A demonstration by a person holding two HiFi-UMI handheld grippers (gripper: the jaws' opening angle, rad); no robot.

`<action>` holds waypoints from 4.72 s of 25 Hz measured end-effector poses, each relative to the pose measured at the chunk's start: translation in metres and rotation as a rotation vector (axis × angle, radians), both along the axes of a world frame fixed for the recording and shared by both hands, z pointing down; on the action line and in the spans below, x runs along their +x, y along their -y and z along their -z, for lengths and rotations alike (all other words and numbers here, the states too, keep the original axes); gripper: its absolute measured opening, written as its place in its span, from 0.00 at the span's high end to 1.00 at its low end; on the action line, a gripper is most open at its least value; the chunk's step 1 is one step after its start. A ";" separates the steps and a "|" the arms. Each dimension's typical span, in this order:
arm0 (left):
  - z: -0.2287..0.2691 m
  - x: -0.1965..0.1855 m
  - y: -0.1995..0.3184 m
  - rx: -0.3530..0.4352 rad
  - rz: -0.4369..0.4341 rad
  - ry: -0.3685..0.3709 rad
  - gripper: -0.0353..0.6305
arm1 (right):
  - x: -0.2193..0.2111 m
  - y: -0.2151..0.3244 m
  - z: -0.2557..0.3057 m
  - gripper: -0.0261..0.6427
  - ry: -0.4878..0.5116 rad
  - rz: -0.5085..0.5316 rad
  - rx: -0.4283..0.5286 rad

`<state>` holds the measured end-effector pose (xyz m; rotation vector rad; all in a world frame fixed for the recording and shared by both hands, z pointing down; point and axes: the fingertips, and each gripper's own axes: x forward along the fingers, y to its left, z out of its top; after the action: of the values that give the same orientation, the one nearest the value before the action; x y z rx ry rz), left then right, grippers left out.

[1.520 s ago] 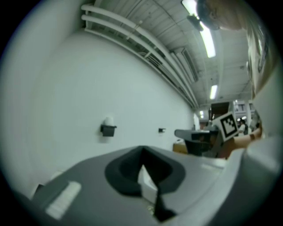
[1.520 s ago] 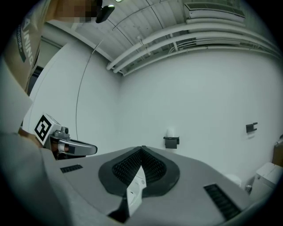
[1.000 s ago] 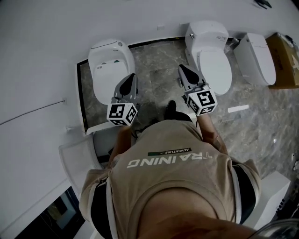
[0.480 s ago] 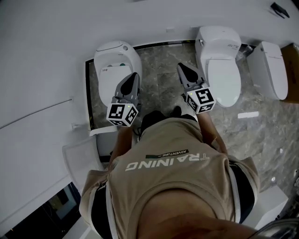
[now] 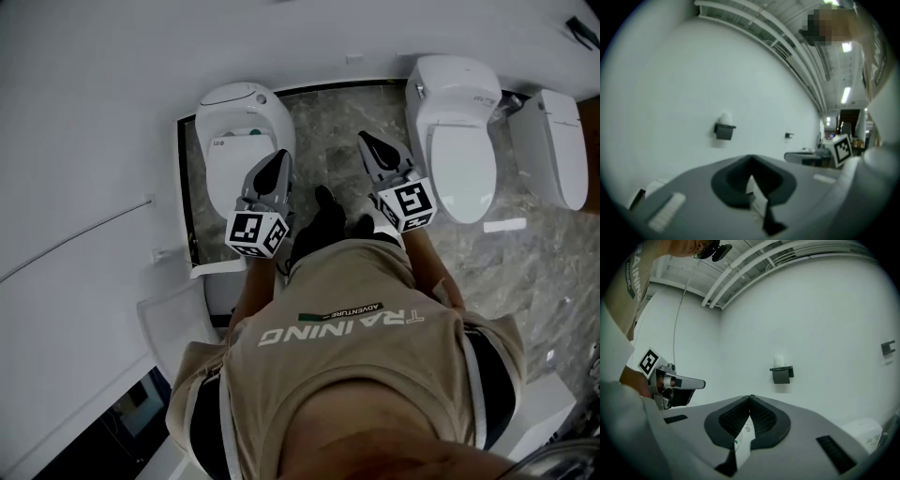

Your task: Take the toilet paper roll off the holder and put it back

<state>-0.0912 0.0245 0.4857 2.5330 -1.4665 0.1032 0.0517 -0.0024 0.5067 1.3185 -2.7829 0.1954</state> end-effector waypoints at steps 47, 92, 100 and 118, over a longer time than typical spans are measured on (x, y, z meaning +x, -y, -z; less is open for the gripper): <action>0.036 0.004 0.375 0.090 -0.035 0.026 0.94 | -0.043 0.358 0.051 0.94 0.007 0.169 -0.005; 0.058 -0.034 0.389 0.128 -0.079 -0.004 0.94 | -0.095 0.477 0.121 0.44 -0.090 0.041 0.015; 0.060 -0.046 0.401 0.135 -0.090 -0.010 0.94 | -0.111 0.516 0.099 0.44 -0.200 0.027 -0.084; 0.060 -0.062 0.409 0.124 -0.082 -0.012 0.94 | -0.130 0.540 0.100 0.44 -0.217 0.041 -0.075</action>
<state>-0.1531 -0.3847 0.4260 2.6872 -1.4061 0.0103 -0.0787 -0.5429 0.4063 1.1870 -2.5926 0.1440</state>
